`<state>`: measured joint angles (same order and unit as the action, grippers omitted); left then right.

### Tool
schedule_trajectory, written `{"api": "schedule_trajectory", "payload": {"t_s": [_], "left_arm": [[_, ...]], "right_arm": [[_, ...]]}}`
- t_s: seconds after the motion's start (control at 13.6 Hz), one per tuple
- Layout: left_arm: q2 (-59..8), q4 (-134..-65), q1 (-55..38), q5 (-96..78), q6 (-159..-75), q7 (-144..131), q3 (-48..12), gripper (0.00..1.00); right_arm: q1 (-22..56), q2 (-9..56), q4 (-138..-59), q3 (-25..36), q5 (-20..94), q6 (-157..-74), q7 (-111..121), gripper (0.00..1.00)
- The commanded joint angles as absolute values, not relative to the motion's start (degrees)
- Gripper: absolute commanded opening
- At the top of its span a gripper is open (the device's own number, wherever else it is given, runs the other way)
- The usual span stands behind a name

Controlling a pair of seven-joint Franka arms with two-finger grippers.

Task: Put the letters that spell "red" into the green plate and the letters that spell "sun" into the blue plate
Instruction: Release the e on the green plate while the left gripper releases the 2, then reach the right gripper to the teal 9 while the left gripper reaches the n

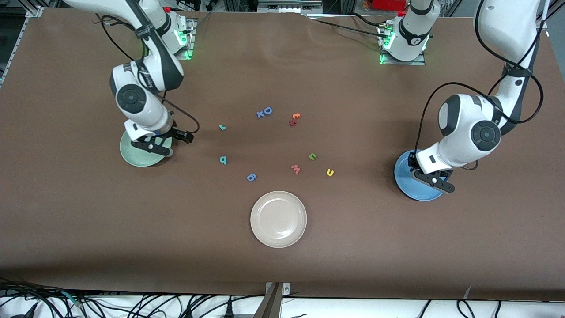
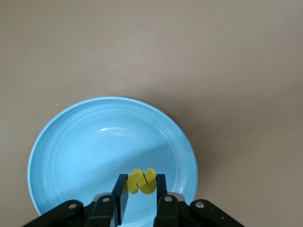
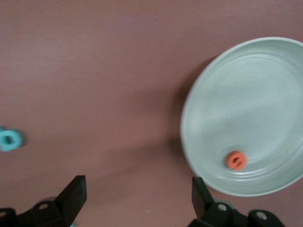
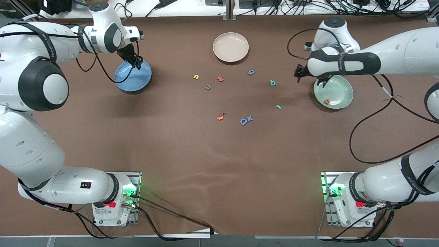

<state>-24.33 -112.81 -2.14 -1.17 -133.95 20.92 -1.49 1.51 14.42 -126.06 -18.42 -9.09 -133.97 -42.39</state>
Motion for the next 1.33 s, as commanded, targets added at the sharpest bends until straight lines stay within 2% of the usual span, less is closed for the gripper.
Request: {"api": "schedule_trajectory", "payload": {"t_s": [0.0,0.15,0.22,0.29,0.37,0.44,0.81,0.88,0.96,1.03,1.25], "left_arm": [[-28.0,-108.5,-0.8,0.2,-132.6,22.1,-1.8,0.27],[-28.5,-108.0,-0.6,0.2,-132.6,22.1,-1.9,0.32],[-28.6,-108.0,-0.5,0.1,-132.6,22.0,-1.9,0.41],[-28.7,-107.9,-0.5,0.1,-132.6,21.9,-1.9,0.57],[-28.8,-107.9,-0.4,0.0,-132.6,22.3,-1.9,0.83],[-28.9,-107.9,1.0,-0.3,-132.7,22.3,-2.0,1.0],[-28.9,-107.7,-2.0,-0.6,-132.7,15.6,-2.5,1.0],[-28.9,-107.7,-3.6,-0.6,-132.7,12.8,-2.5,1.0],[-28.8,-107.8,-4.6,-0.6,-132.7,10.5,-2.5,1.0],[-28.6,-107.8,-5.5,-0.7,-132.7,10.4,-2.6,1.0],[-28.6,-107.7,-8.0,-0.7,-132.9,9.6,-5.2,1.0]], "right_arm": [[4.8,19.9,-118.5,-19.7,-8.3,-132.5,-48.3,0.98],[8.9,24.4,-113.8,-19.6,-8.4,-132.5,-51.5,0.98],[9.9,26.2,-112.1,-19.6,-9.0,-132.7,-52.2,0.98],[10.4,27.5,-111.0,-19.5,-9.1,-133.0,-52.2,0.98],[10.7,28.5,-110.2,-19.5,-9.3,-133.2,-52.3,0.98],[10.8,29.2,-109.7,-19.5,-9.8,-133.2,-52.3,0.98],[10.6,32.7,-109.7,-19.3,-12.4,-137.8,-52.2,0.97],[10.6,33.3,-109.7,-19.3,-12.4,-138.4,-52.3,0.93],[10.6,33.5,-109.7,-19.3,-12.4,-138.6,-52.7,0.79],[10.6,33.5,-109.8,-19.3,-12.5,-138.5,-52.9,0.72],[10.6,34.6,-109.8,-19.2,-12.6,-138.7,-52.9,0.72]]}}
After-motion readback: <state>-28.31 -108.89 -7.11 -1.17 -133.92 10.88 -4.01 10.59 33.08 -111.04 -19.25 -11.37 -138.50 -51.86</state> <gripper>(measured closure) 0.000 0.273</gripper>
